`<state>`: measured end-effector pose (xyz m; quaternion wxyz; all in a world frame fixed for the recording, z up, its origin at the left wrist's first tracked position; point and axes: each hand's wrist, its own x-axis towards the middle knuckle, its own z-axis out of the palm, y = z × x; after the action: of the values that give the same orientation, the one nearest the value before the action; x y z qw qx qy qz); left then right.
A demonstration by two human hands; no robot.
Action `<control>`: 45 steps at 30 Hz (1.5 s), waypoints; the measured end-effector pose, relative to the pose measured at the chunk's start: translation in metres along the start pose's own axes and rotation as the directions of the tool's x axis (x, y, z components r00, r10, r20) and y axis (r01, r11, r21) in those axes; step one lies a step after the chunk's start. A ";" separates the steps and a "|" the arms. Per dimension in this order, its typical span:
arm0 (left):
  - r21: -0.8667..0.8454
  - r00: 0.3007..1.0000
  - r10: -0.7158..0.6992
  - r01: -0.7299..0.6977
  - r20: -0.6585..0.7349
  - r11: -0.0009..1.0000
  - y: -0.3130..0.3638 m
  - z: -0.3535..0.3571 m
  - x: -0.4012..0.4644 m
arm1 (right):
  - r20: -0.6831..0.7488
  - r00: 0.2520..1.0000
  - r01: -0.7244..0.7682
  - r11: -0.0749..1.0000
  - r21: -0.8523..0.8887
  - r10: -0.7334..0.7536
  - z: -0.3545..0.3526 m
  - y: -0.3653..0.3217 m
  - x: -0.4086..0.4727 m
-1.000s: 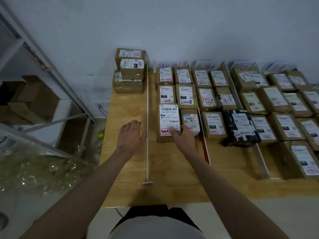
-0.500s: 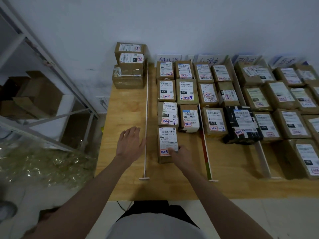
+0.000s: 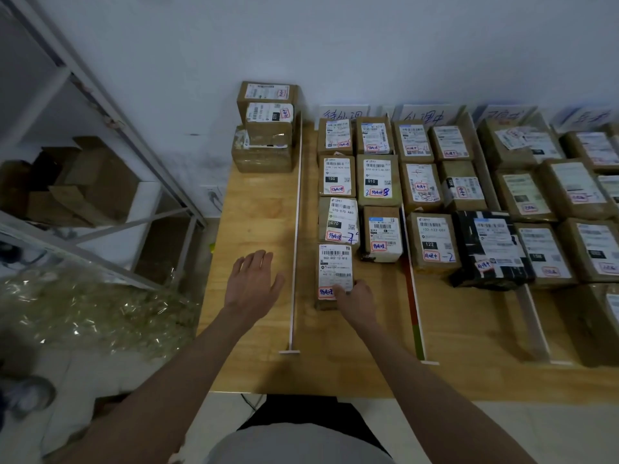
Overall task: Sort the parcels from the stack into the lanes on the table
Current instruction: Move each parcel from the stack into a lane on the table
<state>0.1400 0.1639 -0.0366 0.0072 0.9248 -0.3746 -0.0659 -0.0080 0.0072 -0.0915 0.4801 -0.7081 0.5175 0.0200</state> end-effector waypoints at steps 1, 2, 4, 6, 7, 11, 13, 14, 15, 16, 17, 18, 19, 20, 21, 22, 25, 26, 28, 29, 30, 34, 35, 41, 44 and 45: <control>0.012 1.000 0.005 -0.005 -0.003 1.000 0.000 -0.001 0.000 | 0.002 1.000 0.001 1.000 -0.002 -0.001 -0.002 -0.001 -0.001; 0.023 1.000 0.009 -0.009 -0.004 1.000 0.000 -0.003 0.000 | 0.002 1.000 0.004 1.000 -0.002 -0.004 -0.003 -0.002 -0.001; 0.043 1.000 0.011 -0.011 0.002 0.999 0.002 -0.007 -0.001 | 0.002 1.000 0.007 1.000 -0.013 -0.007 -0.009 -0.006 -0.003; 0.059 1.000 0.010 -0.010 0.001 0.998 0.004 -0.011 -0.002 | -0.009 1.000 0.029 0.998 -0.063 -0.030 -0.019 -0.013 -0.007; 0.064 1.000 0.010 -0.010 -0.004 0.998 0.004 -0.014 -0.002 | -0.024 0.998 0.056 0.994 -0.096 -0.058 -0.026 -0.018 -0.008; 0.082 1.000 0.006 -0.004 -0.031 0.997 0.002 -0.029 0.000 | -0.084 0.958 0.256 0.948 -0.189 -0.275 -0.048 -0.037 -0.007; 0.079 0.999 -0.004 0.007 -0.048 0.997 -0.002 -0.038 0.003 | -0.106 0.915 0.343 0.889 -0.302 -0.389 -0.055 -0.050 -0.006; 0.079 0.998 -0.008 0.013 -0.058 0.997 -0.004 -0.042 0.004 | -0.115 0.891 0.375 0.854 -0.360 -0.440 -0.057 -0.058 -0.006; 0.077 0.998 -0.013 0.019 -0.068 0.997 -0.007 -0.046 0.006 | -0.119 0.871 0.396 0.825 -0.404 -0.477 -0.059 -0.066 -0.006; 0.073 0.997 -0.021 0.026 -0.079 0.997 -0.010 -0.051 0.007 | -0.117 0.854 0.415 0.799 -0.435 -0.507 -0.059 -0.073 -0.005; 0.067 0.996 -0.028 0.034 -0.087 0.997 -0.013 -0.055 0.009 | -0.109 0.844 0.427 0.781 -0.456 -0.525 -0.058 -0.081 -0.005; 0.061 0.995 -0.036 0.042 -0.095 0.997 -0.016 -0.059 0.012 | -0.099 0.837 0.439 0.769 -0.465 -0.538 -0.057 -0.088 -0.004; 0.059 0.994 -0.042 0.048 -0.103 0.997 -0.021 -0.063 0.014 | -0.093 0.829 0.452 0.759 -0.468 -0.551 -0.055 -0.097 -0.004; 0.062 0.993 -0.044 0.051 -0.110 0.997 -0.025 -0.067 0.018 | -0.092 0.816 0.469 0.746 -0.473 -0.570 -0.053 -0.104 -0.002; 0.069 0.992 -0.042 0.051 -0.119 0.996 -0.030 -0.071 0.021 | -0.094 0.800 0.484 0.731 -0.480 -0.592 -0.051 -0.112 -0.001; 0.075 0.991 -0.039 0.049 -0.129 0.996 -0.036 -0.074 0.025 | -0.100 0.783 0.499 0.717 -0.487 -0.614 -0.048 -0.120 0.001; 0.071 0.989 -0.045 0.055 -0.138 0.996 -0.054 -0.082 0.042 | -0.092 0.778 0.503 0.703 -0.504 -0.622 -0.039 -0.144 0.011; 0.072 0.989 -0.048 0.058 -0.139 0.996 -0.060 -0.084 0.049 | -0.085 0.782 0.499 0.702 -0.509 -0.617 -0.036 -0.153 0.015; 0.066 0.990 -0.048 0.058 -0.131 0.996 -0.071 -0.087 0.066 | -0.081 0.781 0.501 0.699 -0.511 -0.619 -0.030 -0.171 0.024; 0.060 0.991 -0.048 0.056 -0.126 0.997 -0.076 -0.089 0.076 | -0.085 0.773 0.506 0.692 -0.514 -0.628 -0.027 -0.181 0.029; 0.057 0.992 -0.045 0.052 -0.122 0.997 -0.081 -0.091 0.086 | -0.087 0.768 0.509 0.686 -0.520 -0.635 -0.025 -0.190 0.036; 0.069 0.992 -0.007 0.016 -0.124 0.998 -0.099 -0.097 0.135 | -0.105 0.772 0.485 0.688 -0.540 -0.627 -0.016 -0.230 0.067; 0.073 0.993 0.008 0.001 -0.120 0.997 -0.103 -0.099 0.149 | -0.107 0.775 0.482 0.692 -0.537 -0.622 -0.013 -0.240 0.078; 0.053 0.990 0.048 -0.041 -0.135 0.998 -0.123 -0.106 0.246 | -0.130 0.787 0.449 0.705 -0.550 -0.603 -0.001 -0.295 0.142; 0.039 0.985 0.056 -0.050 -0.160 0.998 -0.128 -0.104 0.292 | -0.128 0.787 0.455 0.709 -0.539 -0.603 0.006 -0.313 0.177; 0.029 0.984 0.054 -0.050 -0.169 0.998 -0.128 -0.103 0.306 | -0.124 0.786 0.462 0.709 -0.533 -0.606 0.008 -0.318 0.189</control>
<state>0.4593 0.0402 0.0215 0.0294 0.9169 -0.3975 0.0180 0.3223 -0.1209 0.0142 0.1945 -0.9182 0.3305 -0.0993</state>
